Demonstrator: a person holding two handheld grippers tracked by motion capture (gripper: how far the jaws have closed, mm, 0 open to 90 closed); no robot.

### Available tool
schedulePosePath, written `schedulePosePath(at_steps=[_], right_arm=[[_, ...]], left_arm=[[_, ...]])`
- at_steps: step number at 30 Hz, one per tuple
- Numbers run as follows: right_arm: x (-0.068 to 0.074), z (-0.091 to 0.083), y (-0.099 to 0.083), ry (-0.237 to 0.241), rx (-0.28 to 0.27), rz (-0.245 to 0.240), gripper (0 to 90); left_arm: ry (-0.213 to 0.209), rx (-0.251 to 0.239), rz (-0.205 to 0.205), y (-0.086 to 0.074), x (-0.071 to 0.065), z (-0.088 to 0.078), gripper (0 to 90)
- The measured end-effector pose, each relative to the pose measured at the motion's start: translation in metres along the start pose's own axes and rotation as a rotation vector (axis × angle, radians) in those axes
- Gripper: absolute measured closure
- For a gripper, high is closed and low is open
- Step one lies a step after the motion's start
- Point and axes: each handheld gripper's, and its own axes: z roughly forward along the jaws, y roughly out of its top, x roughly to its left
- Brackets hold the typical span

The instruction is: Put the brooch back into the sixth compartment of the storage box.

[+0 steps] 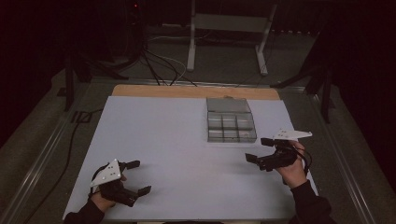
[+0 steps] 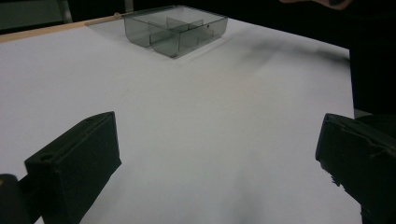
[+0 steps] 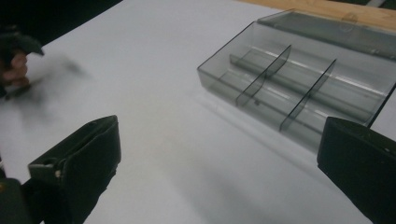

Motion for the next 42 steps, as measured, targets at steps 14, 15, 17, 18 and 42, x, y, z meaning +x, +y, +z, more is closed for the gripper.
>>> schedulePosePath(at_steps=[14,15,17,18,42], right_arm=[[0.011,-0.008,-0.050,0.094,-0.008,-0.045,0.0],[0.011,-0.008,-0.050,0.094,-0.008,-0.045,0.0],[0.011,-0.009,-0.057,0.097,-0.011,-0.046,0.0],[0.010,-0.011,-0.064,0.104,-0.017,-0.040,0.0],[-0.002,-0.014,-0.098,0.097,0.024,0.008,0.0]], left_arm=[[0.002,0.010,0.003,-0.001,0.000,0.001,1.2],[0.001,0.010,0.003,-0.001,0.000,0.001,1.2],[0.000,0.007,0.001,-0.001,0.000,0.001,1.3],[0.001,0.007,0.002,-0.001,0.000,0.001,1.3],[-0.002,0.015,0.001,-0.001,0.001,0.002,1.3]])
